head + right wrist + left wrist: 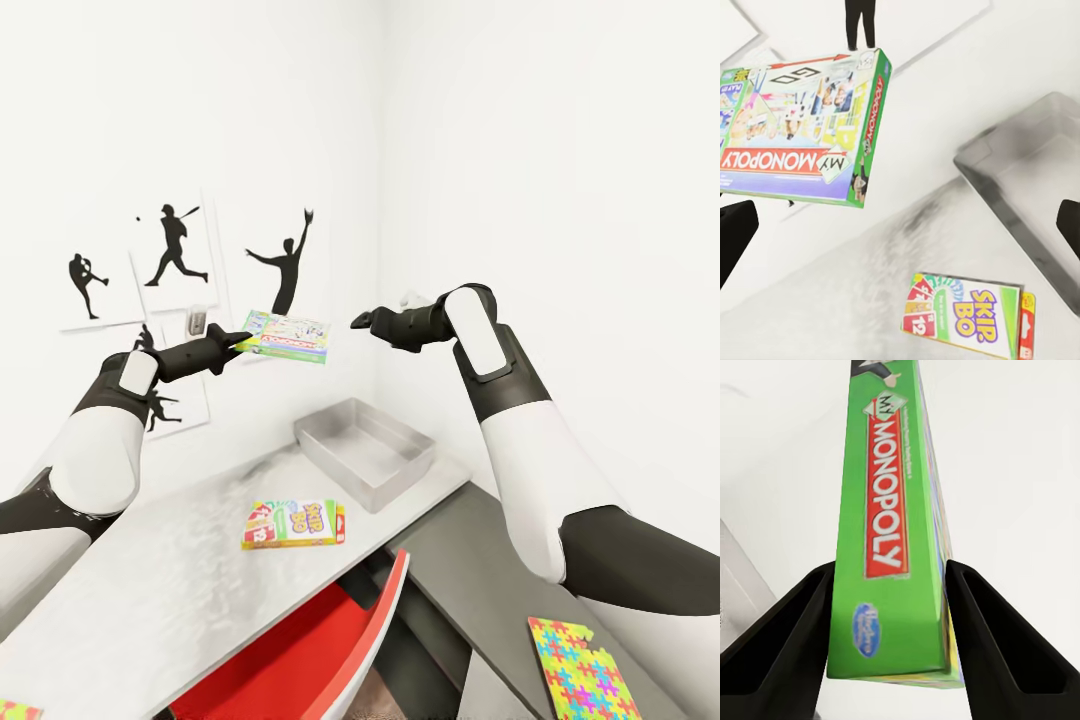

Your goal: Put all the toys in the child's room - the three board games (two on the bed and one on the table), the two jigsaw puzzles on the table, and the tennis ball on the table - inside the toy box on the table in the child's room.

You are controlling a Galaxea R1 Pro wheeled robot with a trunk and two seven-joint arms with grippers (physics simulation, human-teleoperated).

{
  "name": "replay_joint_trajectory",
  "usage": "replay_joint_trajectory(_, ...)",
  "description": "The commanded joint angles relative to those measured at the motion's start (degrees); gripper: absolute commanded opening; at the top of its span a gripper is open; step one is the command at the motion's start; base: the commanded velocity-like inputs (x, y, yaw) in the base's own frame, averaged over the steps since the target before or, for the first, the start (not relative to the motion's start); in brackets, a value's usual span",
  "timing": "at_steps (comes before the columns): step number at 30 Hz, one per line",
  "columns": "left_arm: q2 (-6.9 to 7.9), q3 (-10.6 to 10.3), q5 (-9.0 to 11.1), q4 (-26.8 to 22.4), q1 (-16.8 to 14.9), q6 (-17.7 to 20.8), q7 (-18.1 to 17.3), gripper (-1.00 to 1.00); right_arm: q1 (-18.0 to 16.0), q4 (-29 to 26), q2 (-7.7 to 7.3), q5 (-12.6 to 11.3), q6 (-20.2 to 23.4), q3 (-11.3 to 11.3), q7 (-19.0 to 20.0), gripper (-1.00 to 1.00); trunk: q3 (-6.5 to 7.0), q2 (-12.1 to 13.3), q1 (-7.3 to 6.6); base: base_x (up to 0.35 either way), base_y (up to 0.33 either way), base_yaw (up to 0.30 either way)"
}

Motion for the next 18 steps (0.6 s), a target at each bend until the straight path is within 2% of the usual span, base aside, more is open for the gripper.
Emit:
replay_joint_trajectory(1,0.03,0.2,0.4,0.0,0.0,0.5,0.2,-1.0,0.0,0.0,0.0,-0.6,0.1,0.0,-0.6,1.0,-0.13,-0.1,0.02,0.0,0.0,0.0)
replay_joint_trajectory(18,0.45,0.2,0.4,0.0,0.0,0.6,0.0,-1.0,0.0,0.0,0.0,-0.5,0.2,0.0,-0.6,1.0,-1.73,-0.1,0.02,0.0,0.0,0.0)
